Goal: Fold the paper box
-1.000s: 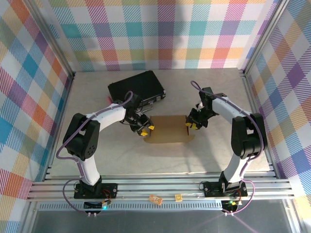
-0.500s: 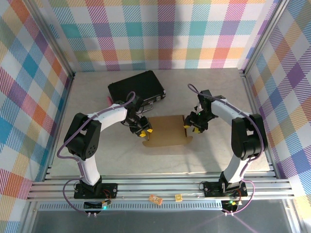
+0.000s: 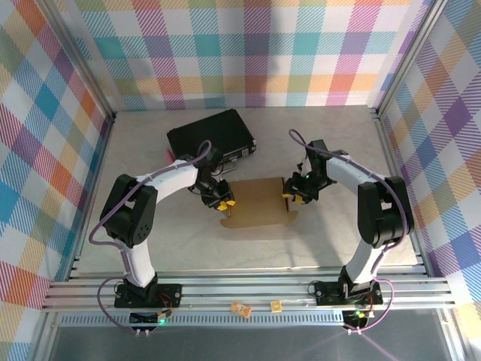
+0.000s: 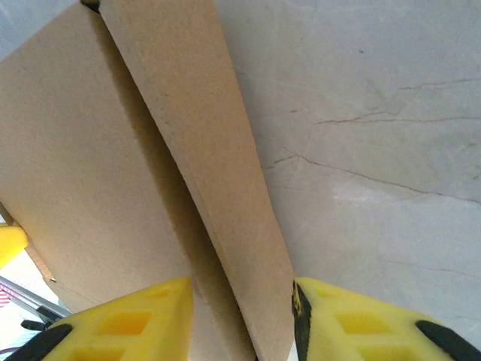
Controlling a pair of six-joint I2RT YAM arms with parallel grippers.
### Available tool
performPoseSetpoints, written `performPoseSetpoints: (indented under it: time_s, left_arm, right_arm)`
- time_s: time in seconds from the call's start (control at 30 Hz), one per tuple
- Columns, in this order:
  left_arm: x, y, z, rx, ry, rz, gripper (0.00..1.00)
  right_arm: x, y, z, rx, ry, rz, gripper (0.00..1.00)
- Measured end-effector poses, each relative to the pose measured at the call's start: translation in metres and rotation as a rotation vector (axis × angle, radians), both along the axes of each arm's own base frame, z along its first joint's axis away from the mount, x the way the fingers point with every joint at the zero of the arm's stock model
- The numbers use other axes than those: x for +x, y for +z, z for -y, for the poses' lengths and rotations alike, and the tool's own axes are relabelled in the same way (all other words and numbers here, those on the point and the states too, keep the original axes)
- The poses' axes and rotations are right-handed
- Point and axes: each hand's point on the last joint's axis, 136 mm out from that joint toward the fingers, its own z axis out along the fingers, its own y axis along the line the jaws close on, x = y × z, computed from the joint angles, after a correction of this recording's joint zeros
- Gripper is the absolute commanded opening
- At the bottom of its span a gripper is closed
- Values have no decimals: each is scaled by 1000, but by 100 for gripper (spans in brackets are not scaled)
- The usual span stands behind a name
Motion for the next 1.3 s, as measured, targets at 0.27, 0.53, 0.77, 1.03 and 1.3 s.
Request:
performPoseSetpoints:
  time_s: [0.27,0.53,0.77,1.03,1.3]
  left_arm:
    - [5,1,3,7,-22,2,12]
    - [6,0,-1,13,-43,11,10]
    - [7,-1,-4,17,-65,20,9]
    - [9,-1,-11,17,-78,23,9]
    - [11,-1,-15,15,-80,28,8]
  right_arm:
    - [-4,4,-6,73,6,25,72]
    - [1,25,-12,211,11,73,78]
    - [9,14,5,218,-22,47,78]
    - [23,12,-7,316,5,30,78]
    - [30,8,-19,379,53,20,78]
